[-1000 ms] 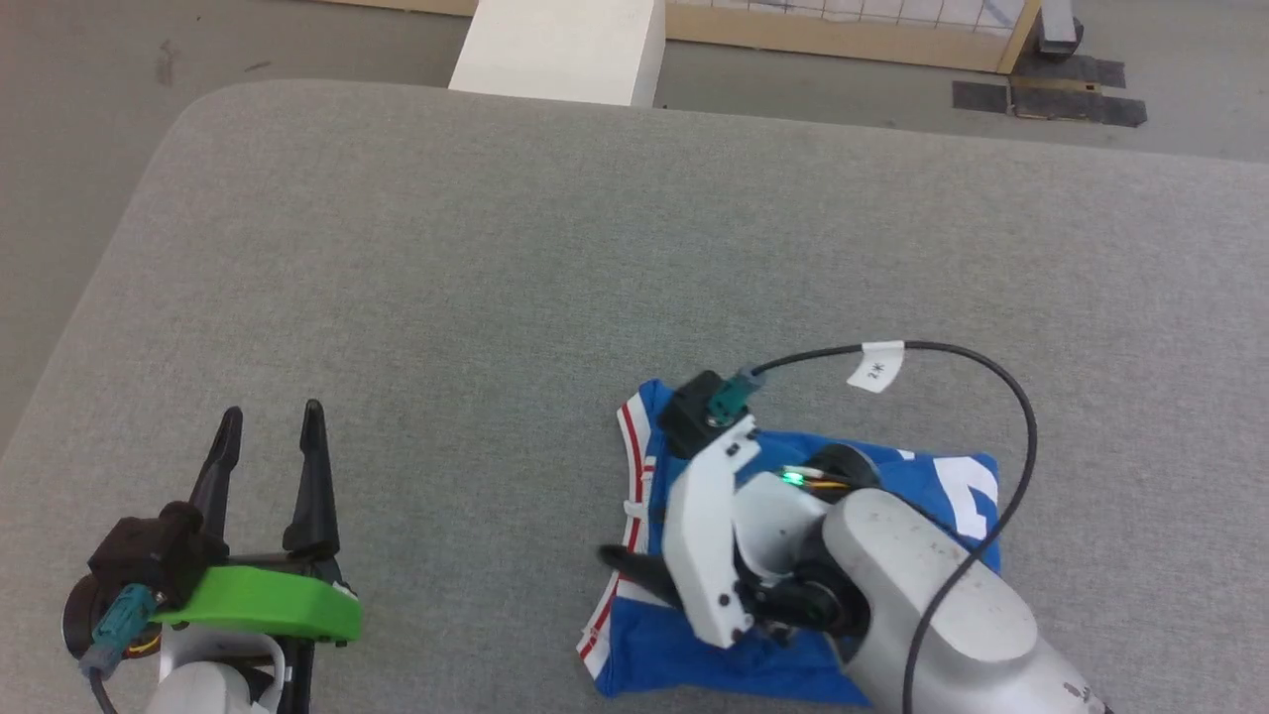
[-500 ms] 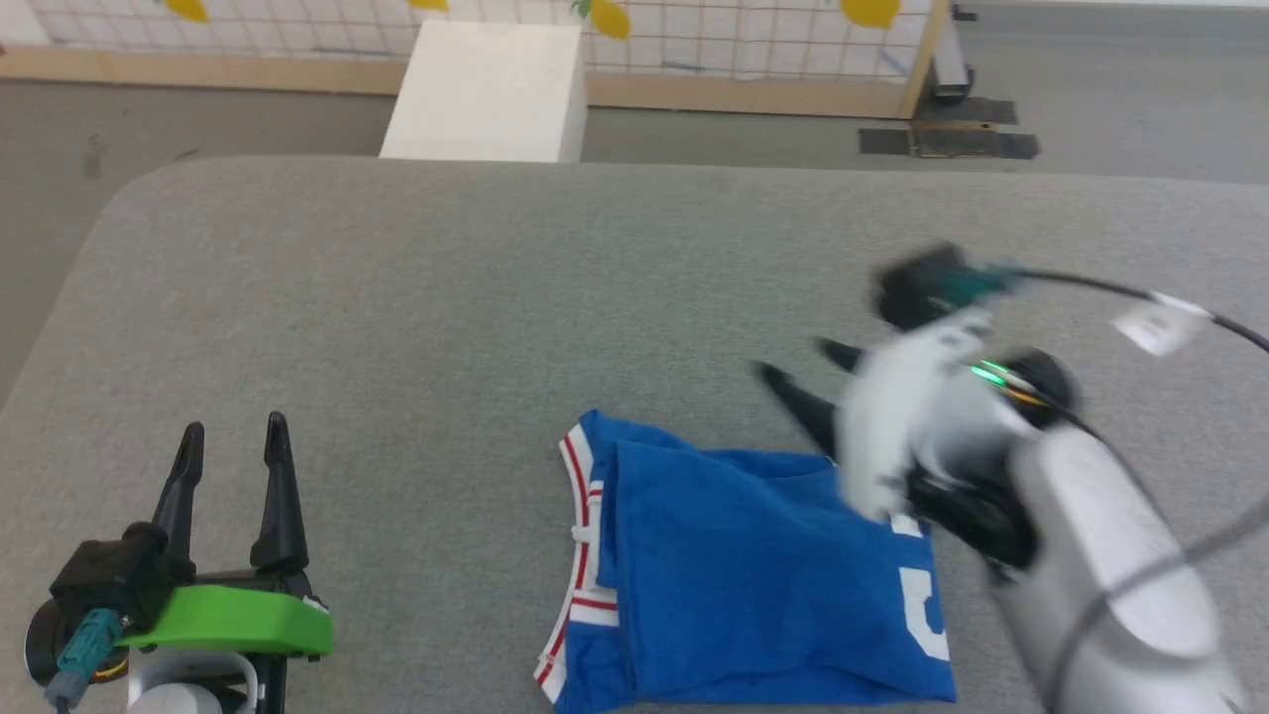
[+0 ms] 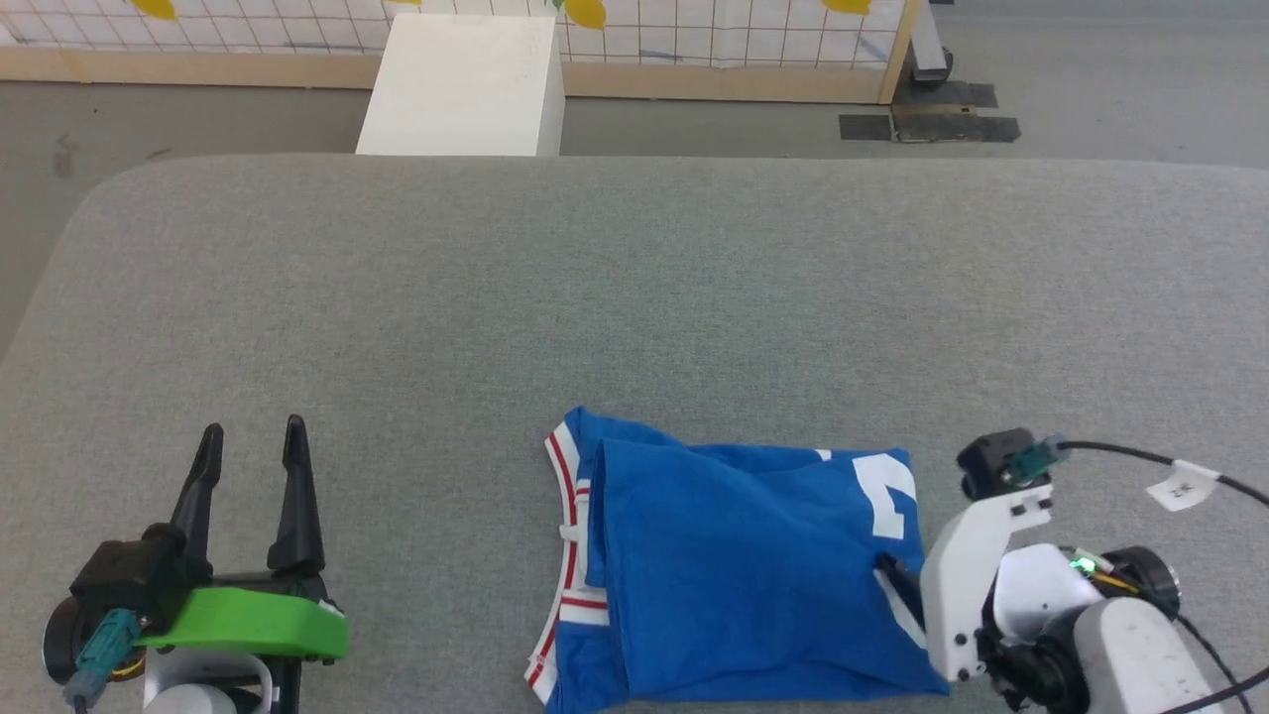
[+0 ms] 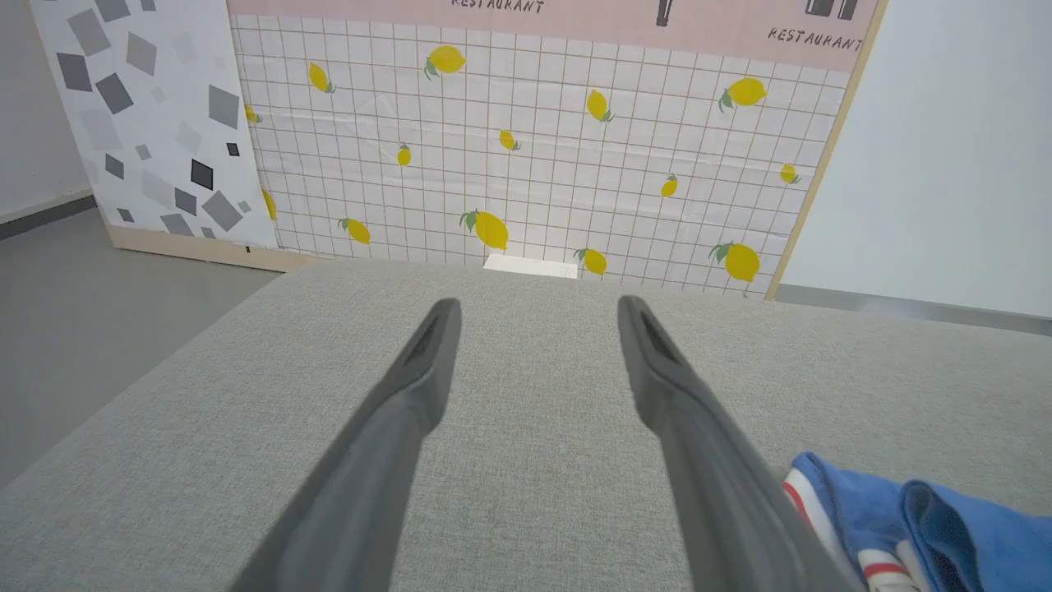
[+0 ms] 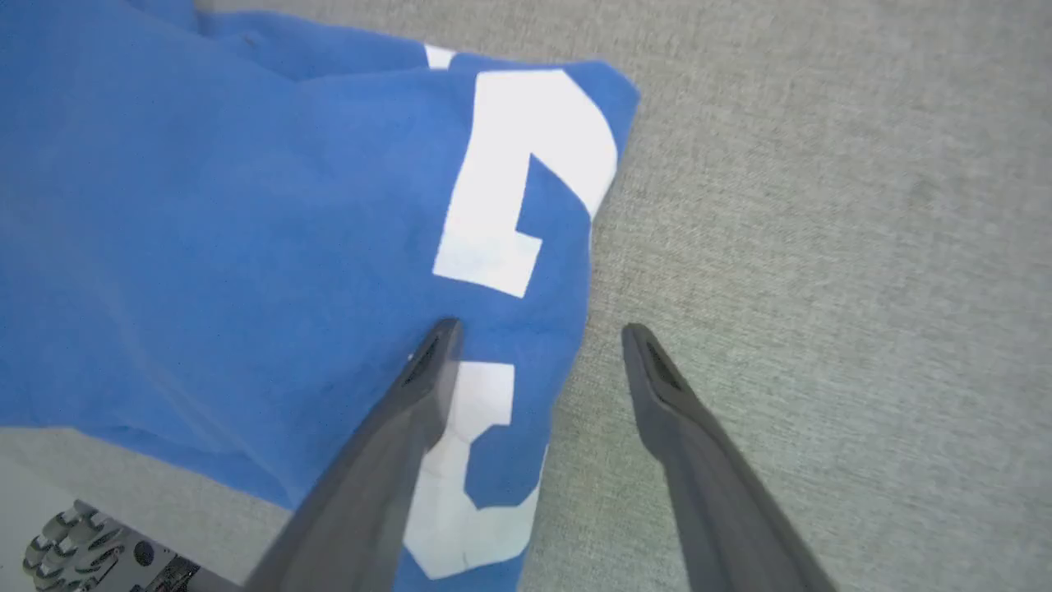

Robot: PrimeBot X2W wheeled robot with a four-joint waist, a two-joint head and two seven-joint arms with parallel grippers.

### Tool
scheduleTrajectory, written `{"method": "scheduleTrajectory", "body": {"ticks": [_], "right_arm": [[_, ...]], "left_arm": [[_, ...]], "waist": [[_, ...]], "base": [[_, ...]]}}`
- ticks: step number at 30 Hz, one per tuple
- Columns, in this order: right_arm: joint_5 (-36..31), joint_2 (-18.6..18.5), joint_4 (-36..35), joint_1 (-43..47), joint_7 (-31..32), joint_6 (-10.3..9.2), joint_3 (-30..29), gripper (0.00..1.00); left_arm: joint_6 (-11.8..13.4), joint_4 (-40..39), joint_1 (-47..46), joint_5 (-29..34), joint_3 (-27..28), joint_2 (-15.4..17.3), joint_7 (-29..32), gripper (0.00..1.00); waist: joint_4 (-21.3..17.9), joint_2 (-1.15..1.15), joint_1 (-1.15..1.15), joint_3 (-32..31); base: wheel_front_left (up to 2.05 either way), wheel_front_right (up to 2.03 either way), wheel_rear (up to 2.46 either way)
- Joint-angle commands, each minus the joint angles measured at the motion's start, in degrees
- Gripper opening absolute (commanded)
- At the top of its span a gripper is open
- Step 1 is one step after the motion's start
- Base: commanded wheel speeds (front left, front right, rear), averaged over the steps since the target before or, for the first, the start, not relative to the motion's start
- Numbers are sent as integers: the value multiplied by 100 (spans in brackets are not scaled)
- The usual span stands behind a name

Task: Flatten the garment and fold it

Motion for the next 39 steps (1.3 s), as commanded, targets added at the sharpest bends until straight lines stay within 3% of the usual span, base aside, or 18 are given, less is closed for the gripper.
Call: {"method": "scheduleTrajectory", "body": {"ticks": [1, 7, 8, 9, 10, 15, 24, 29, 34, 39], "right_arm": [[-69, 44, 117, 43, 17, -8, 62, 100], [-84, 88, 617, -94, -61, -8, 218, 100], [-59, 90, 676, -132, -86, -8, 232, 45], [-39, 81, 707, -169, -114, -8, 249, 12], [-5, 57, 743, -211, -122, -8, 284, 0], [162, -241, 638, -458, -155, -8, 501, 0], [540, -1384, 331, -1080, -30, -8, 974, 0], [607, -1762, 440, -1554, -218, -8, 942, 0], [516, -1925, 917, -1997, -699, -8, 641, 0], [314, -2019, 1523, -2431, -1096, -8, 218, 0]], "left_arm": [[-35, 4, -31, 67, -9, -11, -26, 100], [-53, 36, -67, 61, -10, 6, -26, 100], [-53, 36, -60, 60, 2, 8, -26, 100], [-50, 35, -53, 62, 14, 9, -26, 100], [-45, 30, -45, 66, 27, 12, -26, 100], [-34, -100, 35, 39, 138, 49, -26, 100], [0, -564, 147, -15, 419, 223, -23, 100], [70, -896, 91, 8, 498, 361, 93, 100], [87, -1300, 14, 20, 577, 586, 367, 100], [90, -1700, -20, 12, 696, 818, 652, 100]], "waist": [[42, 0, 0, 43], [78, 0, 0, 84], [64, 0, 0, 82], [43, 0, 0, 83], [-2, 0, 0, 86], [-450, 0, 0, 179], [-1979, 0, 0, 638], [-2642, 0, 0, 1024], [-2900, 0, 0, 1475], [-2877, 0, 0, 1927]], "base": [[0, 0, 0], [0, 0, 0], [0, 0, 0], [0, 0, 0], [0, 0, 0], [0, 0, 0], [0, 0, 0], [0, 0, 0], [0, 0, 0], [0, 0, 0]]}}
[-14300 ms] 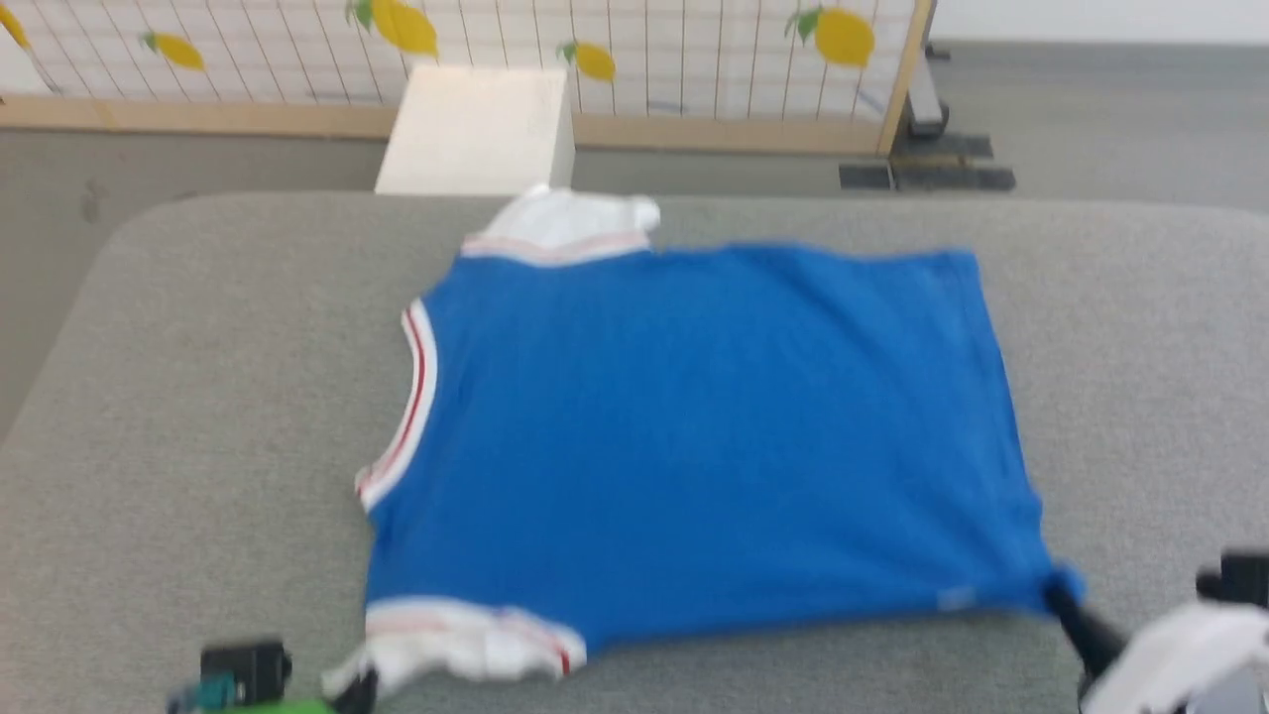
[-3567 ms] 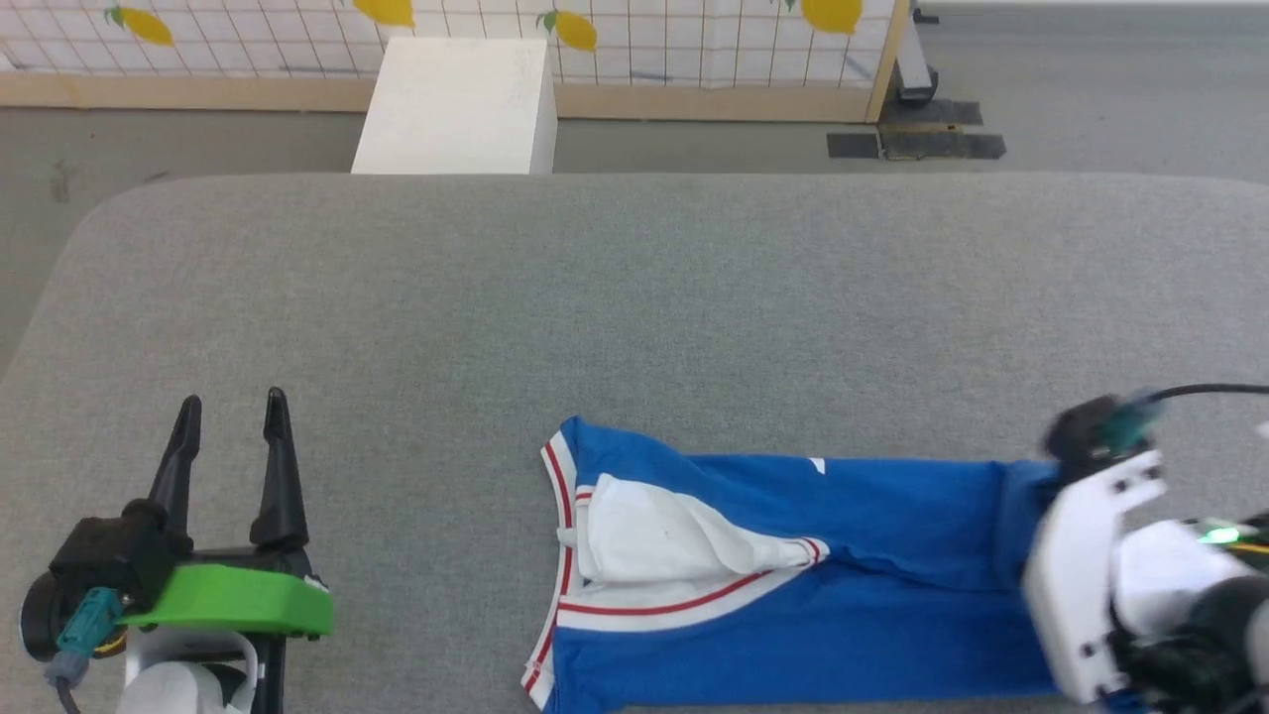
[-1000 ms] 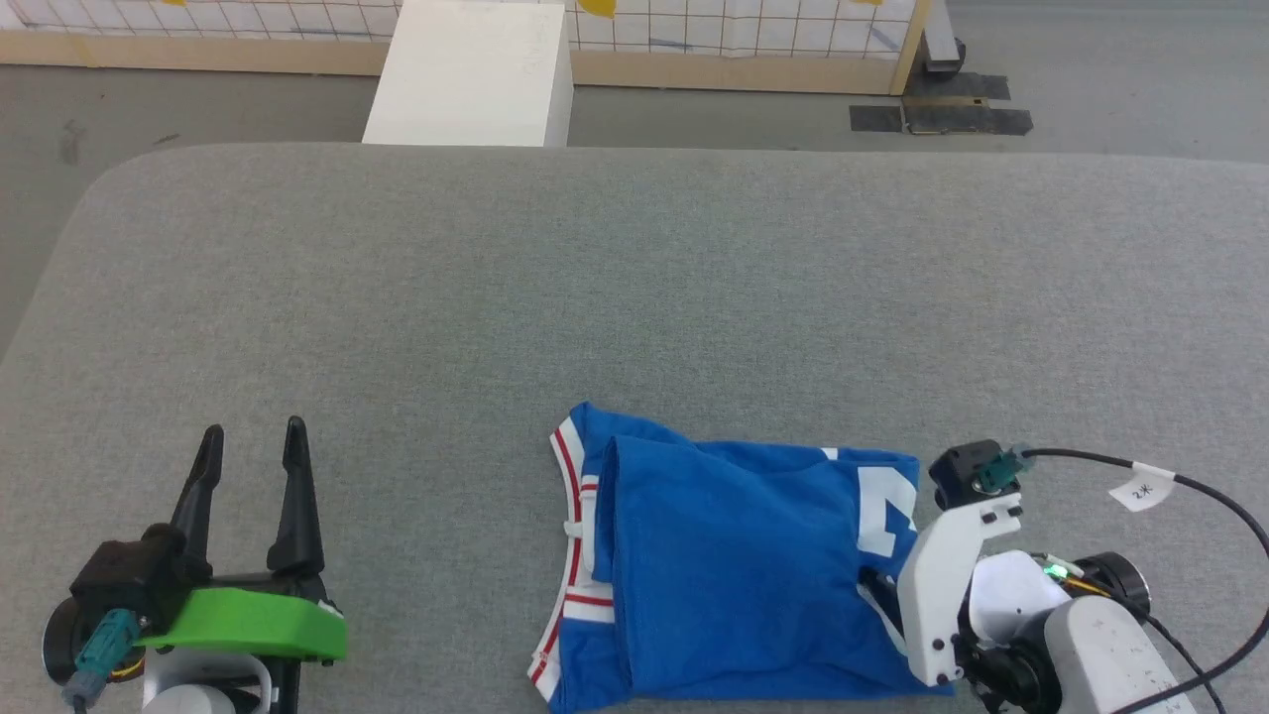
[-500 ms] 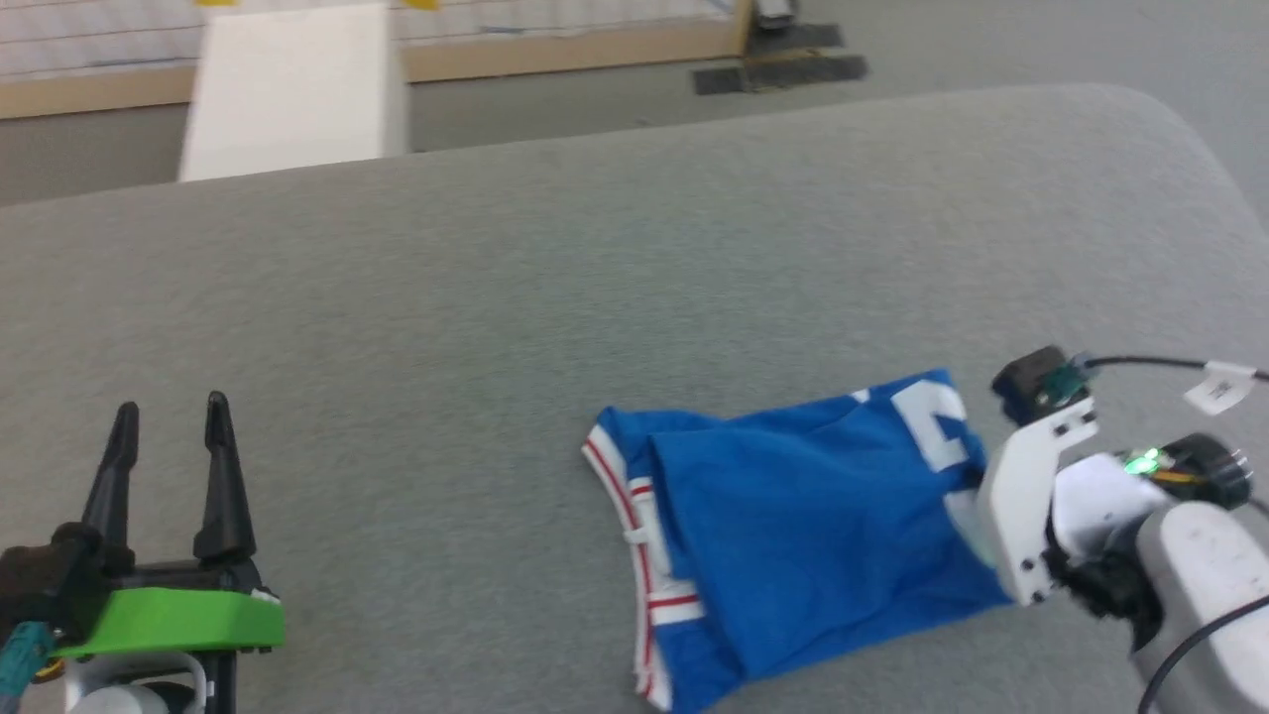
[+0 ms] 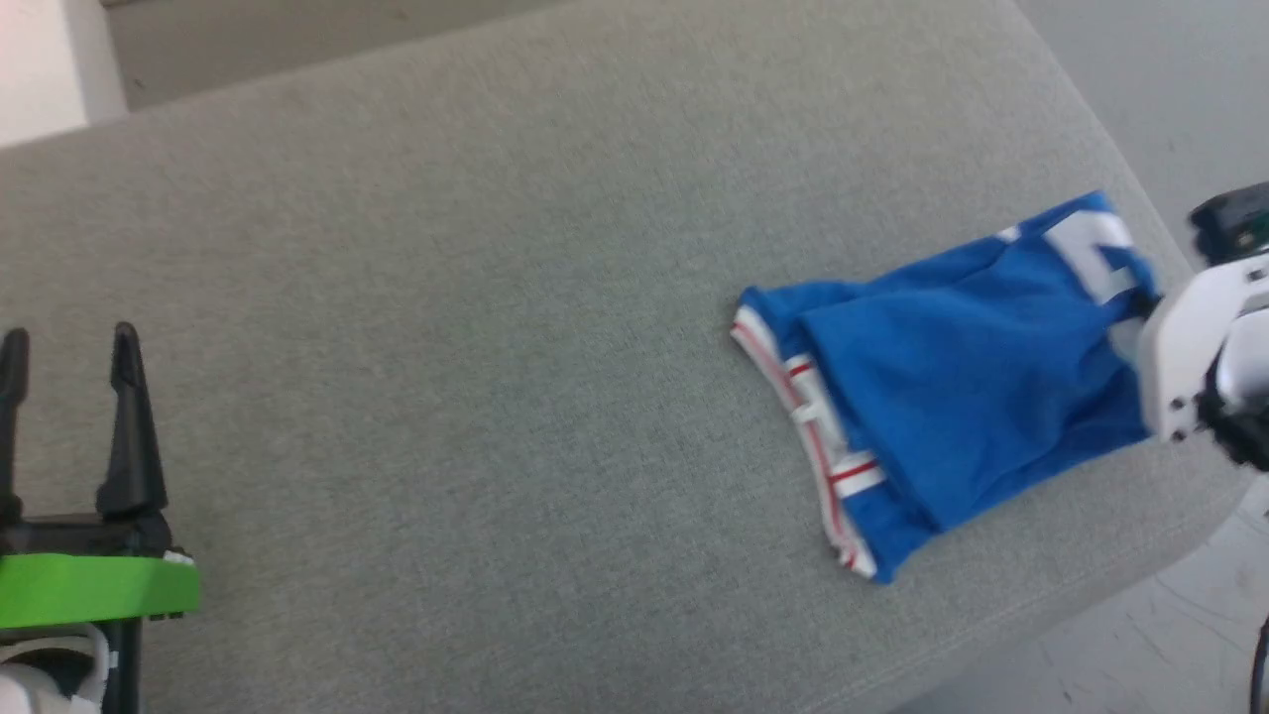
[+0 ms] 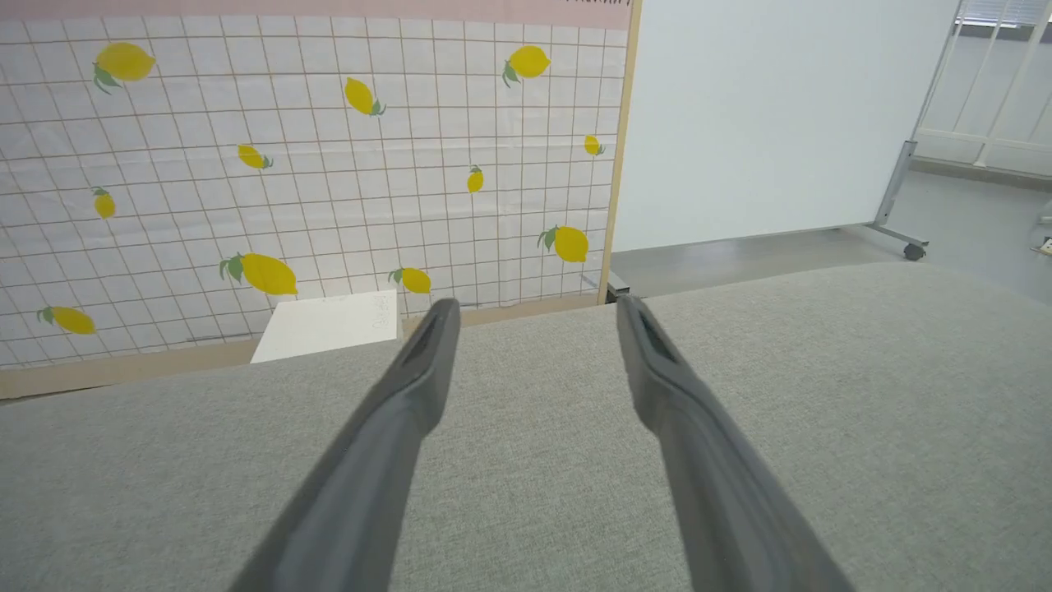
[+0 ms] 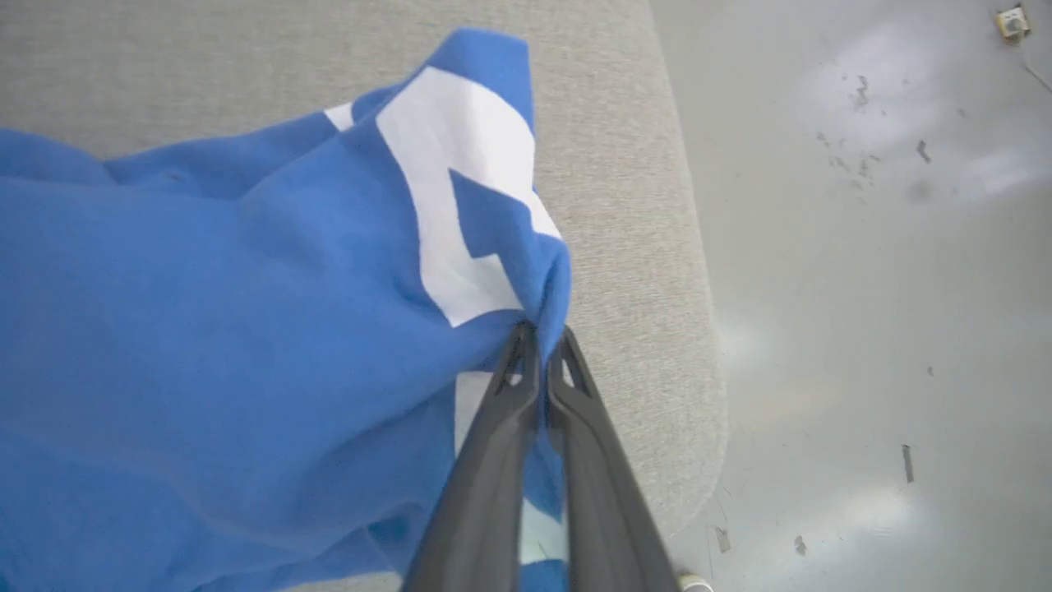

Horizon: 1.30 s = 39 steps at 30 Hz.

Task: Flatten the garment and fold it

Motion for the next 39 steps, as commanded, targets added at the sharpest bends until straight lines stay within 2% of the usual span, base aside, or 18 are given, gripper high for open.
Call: {"method": "scheduleTrajectory", "body": {"ticks": [1, 12, 13, 14, 15, 20, 23, 26, 30, 34, 39], "right_arm": [[-106, -11, 124, -192, -95, -11, -131, 0], [-970, 57, 959, -771, -633, -11, -1838, 0], [-1092, 96, 985, -805, -678, -11, -2013, 4], [-1186, 134, 995, -830, -719, -11, -2138, 65], [-1318, 164, 984, -855, -793, -11, -2272, 100], [-1552, 245, 919, -924, -1027, -11, -2631, 100], [-1374, 193, 659, -980, -1286, -11, -2691, 100], [-1021, 118, 224, -983, -1593, -11, -2572, 100], [-497, 64, -824, -882, -1986, -11, -2145, 100], [-165, 268, -1514, -779, -2134, -11, -1772, 100], [-82, 837, -2129, -479, -2459, -11, -1500, 100]], "left_arm": [[22, -106, -86, 21, 48, 99, 66, 100], [65, -652, -137, -86, 387, 461, 413, 100], [65, -674, -134, -101, 409, 480, 422, 100], [67, -682, -132, -112, 423, 488, 422, 100], [66, -683, -128, -122, 432, 497, 421, 100], [79, -549, -144, -131, 364, 455, 327, 100], [83, -367, -193, -139, 246, 360, 190, 100], [86, -118, -248, -149, 117, 248, 35, 100], [114, 372, -311, -177, -58, 24, -257, 100], [135, 699, -334, -189, -165, -141, -418, 100], [165, 1004, -409, -136, -315, -296, -533, 100]], "waist": [[-299, 0, 0, 818], [37, 0, 0, 1496], [51, 0, 0, 1520], [61, 0, 0, 1529], [74, 0, 0, 1530], [177, 0, 0, 1331], [308, 0, 0, 1064], [471, 0, 0, 727], [786, 0, 0, 16], [1063, 0, 0, -476], [1452, 0, 0, -910]], "base": [[0, 0, 0], [0, 0, 0], [0, 0, 0], [0, 0, 0], [0, 0, 0], [0, 0, 0], [0, 0, 0], [0, 0, 0], [0, 0, 0], [0, 0, 0], [0, 0, 0]]}}
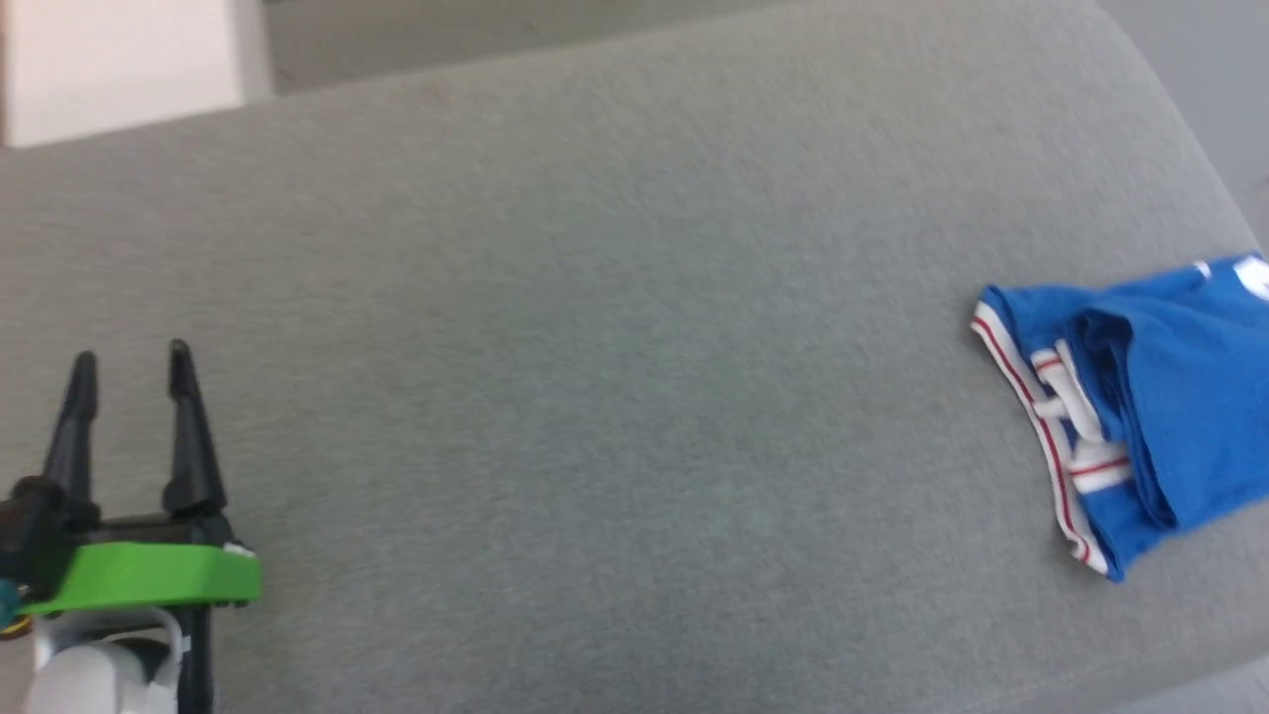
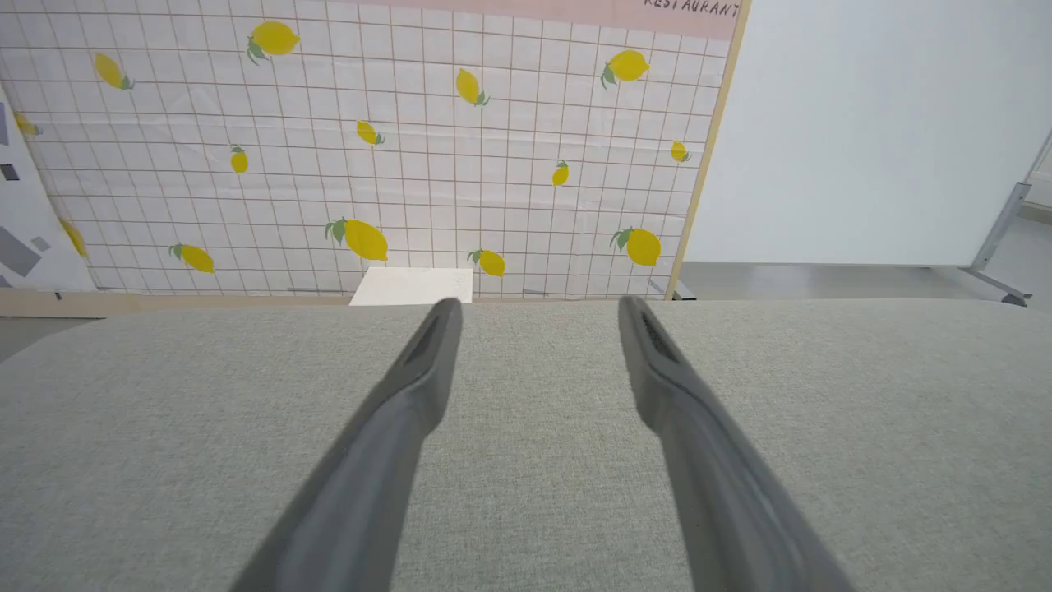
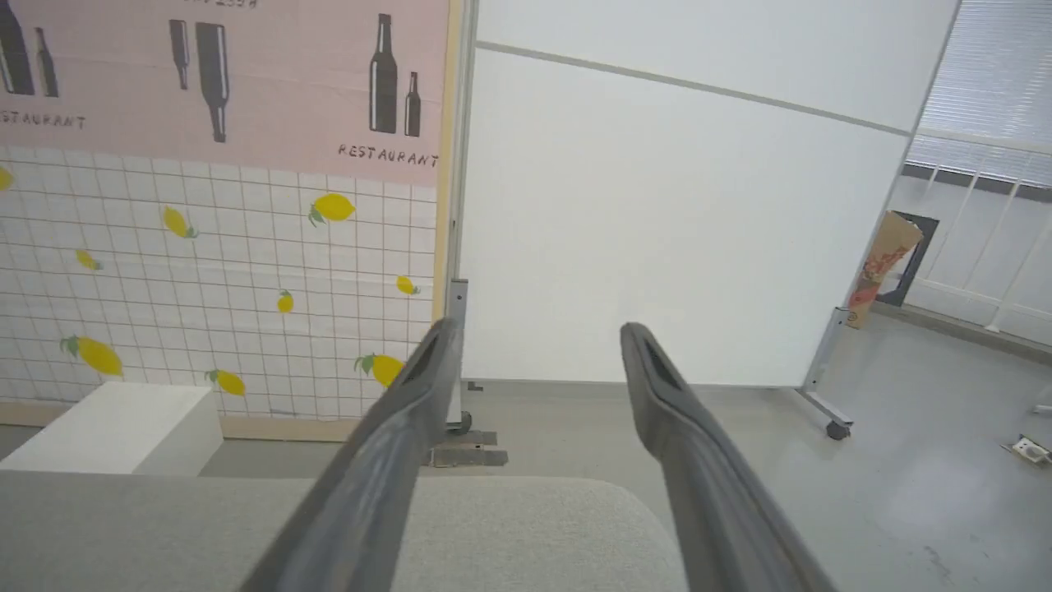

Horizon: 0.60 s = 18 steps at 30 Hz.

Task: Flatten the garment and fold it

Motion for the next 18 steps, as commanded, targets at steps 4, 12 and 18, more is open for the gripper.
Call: {"method": "scheduleTrajectory", "body": {"ticks": [4, 12, 18], "right_arm": [[-228, 726, -359, 515, -459, -11, 68, 100], [-540, 1515, -198, 1517, -1305, -11, 298, 100], [-226, 1565, 367, 2272, -2042, -11, 526, 100]], "left_arm": [[67, 256, -218, 91, -156, -115, -69, 100], [218, 600, -358, 296, -409, -355, -132, 100], [273, 804, -291, 403, -541, -535, -162, 100]], "waist": [[950, 0, 0, -927], [1336, 0, 0, -1338], [1479, 0, 0, -1525]], "base": [[0, 0, 0], [0, 0, 0], [0, 0, 0]]}}
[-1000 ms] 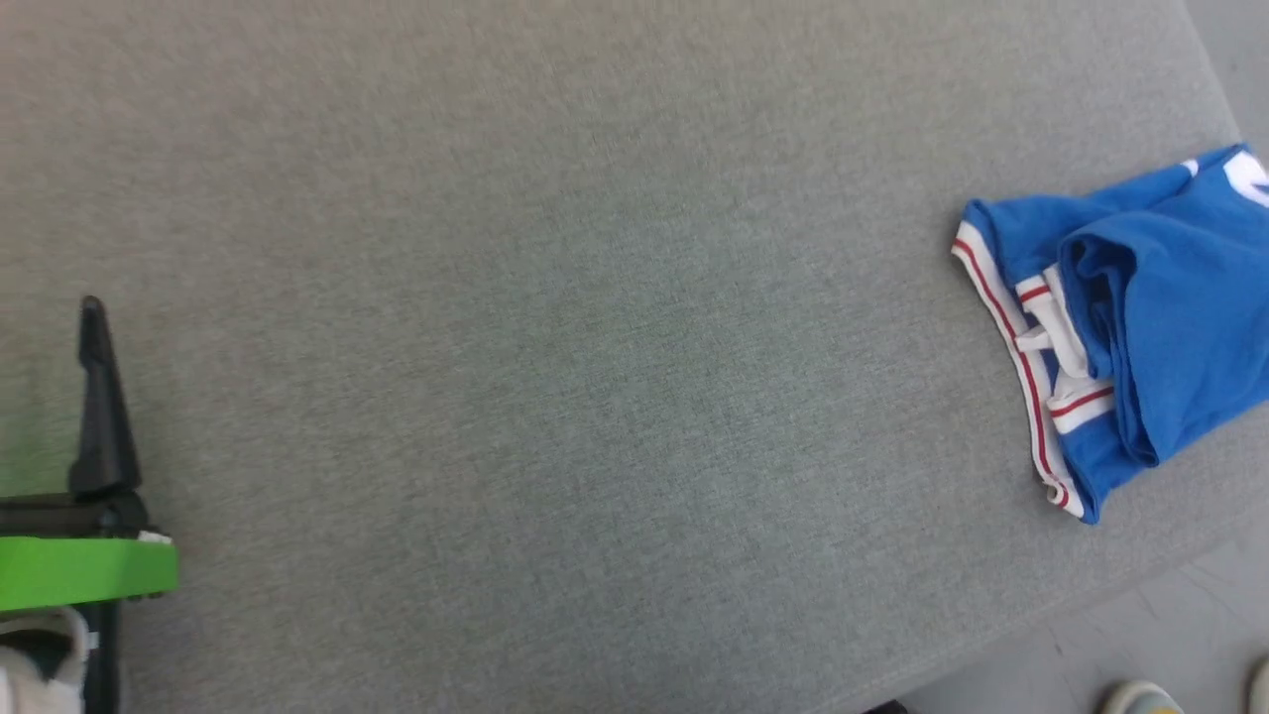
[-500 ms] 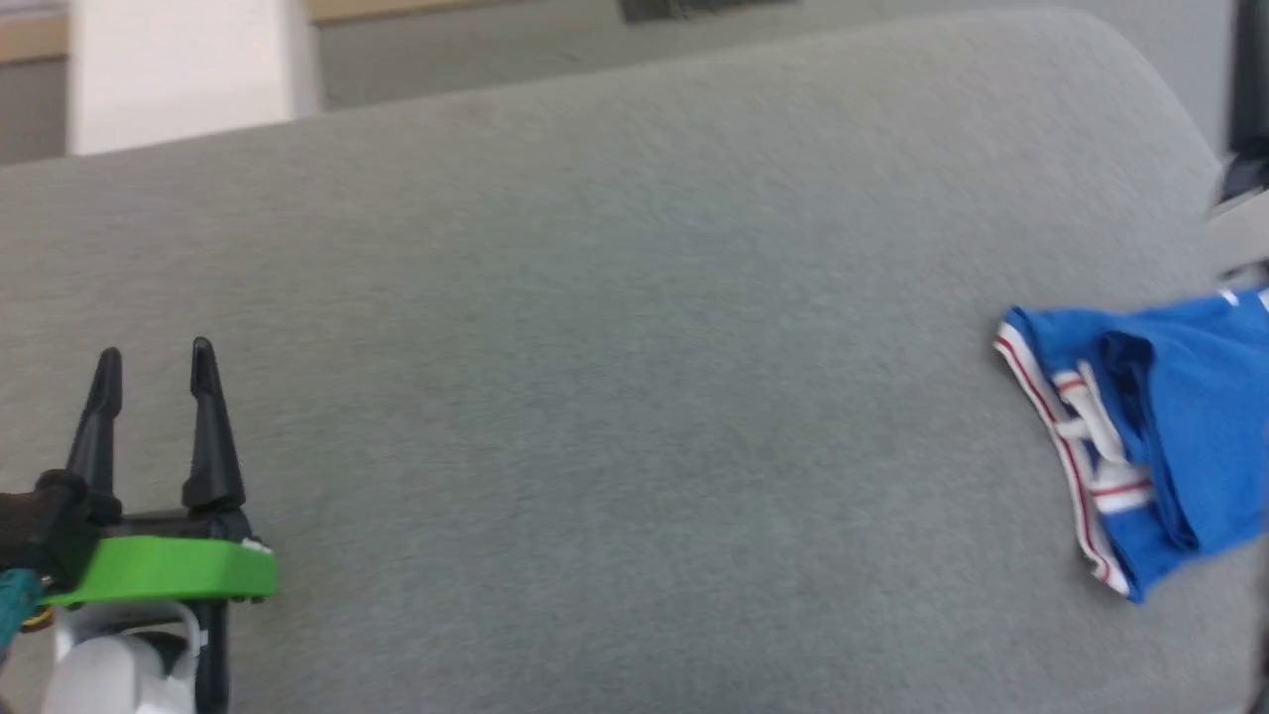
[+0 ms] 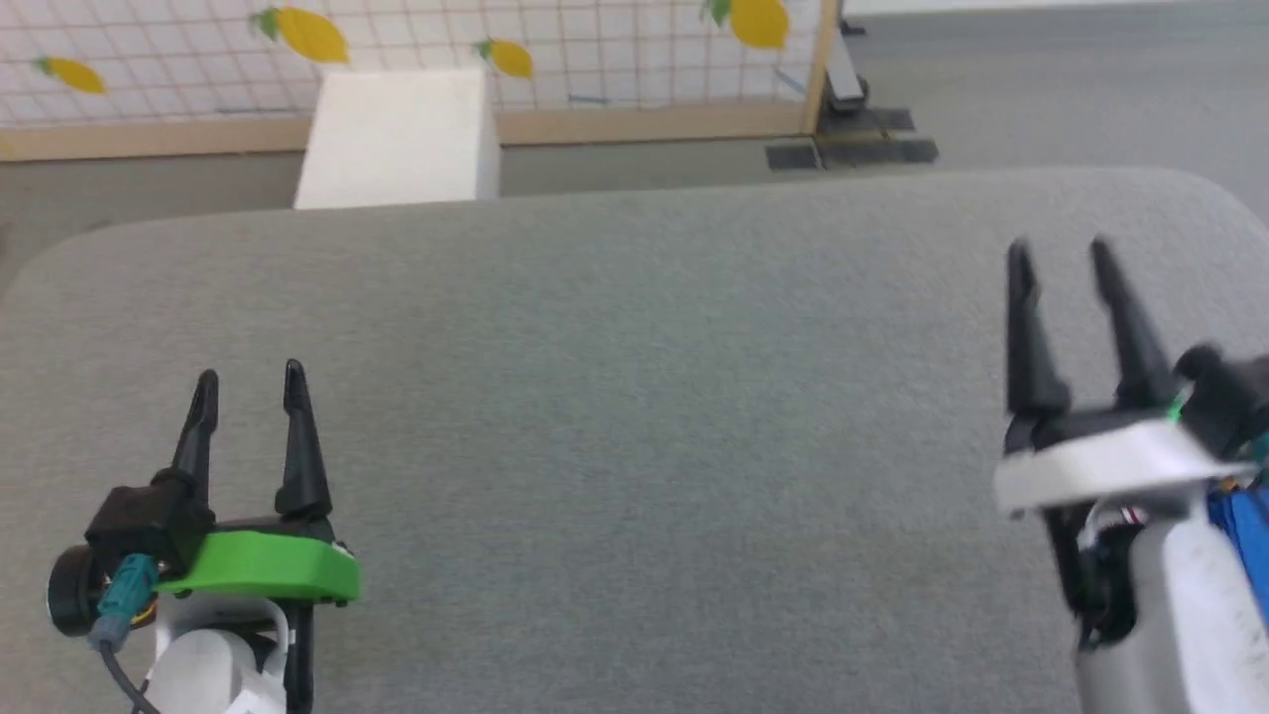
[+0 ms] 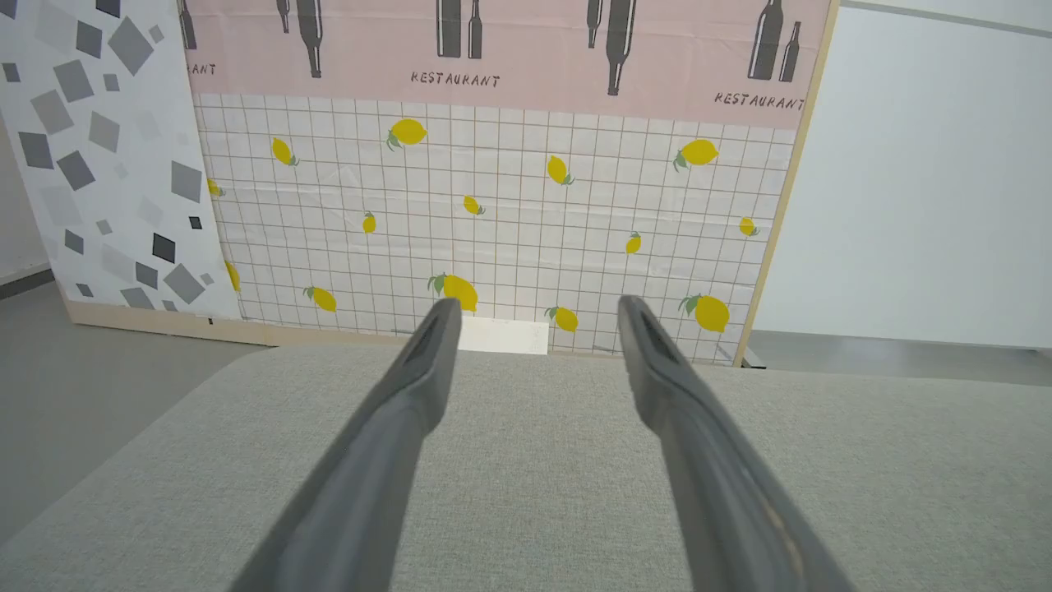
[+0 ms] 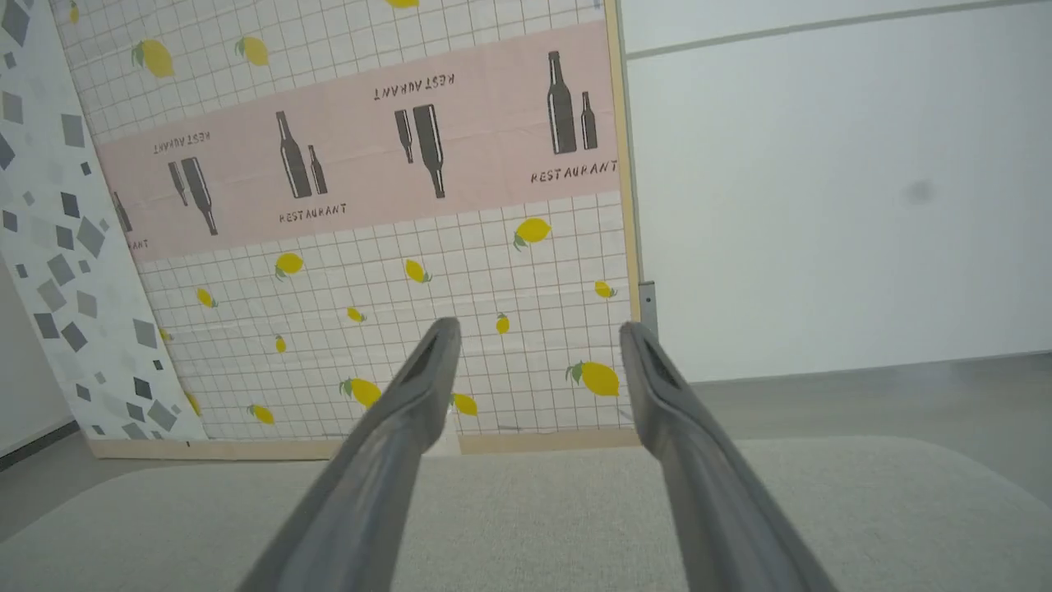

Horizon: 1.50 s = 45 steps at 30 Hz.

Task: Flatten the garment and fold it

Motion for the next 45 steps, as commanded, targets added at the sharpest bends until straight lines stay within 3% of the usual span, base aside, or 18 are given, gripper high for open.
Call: {"method": "scheduleTrajectory", "body": {"ticks": [1, 9, 25, 26, 45], "right_arm": [[40, 10, 121, 190, -127, -9, 75, 100], [-28, 12, 475, 808, -456, -9, 135, 100], [56, 12, 546, 1315, -519, -9, 105, 100], [17, 10, 568, 1238, -483, 0, 99, 0], [-133, 9, 455, 1269, -312, -1, 122, 0]], "left_arm": [[21, 48, 9, 46, -10, -39, -44, 100], [-26, 214, 169, 103, -92, -214, -51, 100], [-257, 785, 350, 241, -251, -405, -52, 100], [-235, 774, 294, 158, -252, -369, -27, 0], [-197, 640, 328, 278, -265, -395, 149, 0]], "waist": [[263, 0, 0, -285], [300, 0, 0, -355], [312, 0, 0, -314], [312, 0, 0, -315], [338, 0, 0, -320]], "base": [[0, 0, 0], [0, 0, 0], [0, 0, 0], [0, 0, 0], [0, 0, 0]]}}
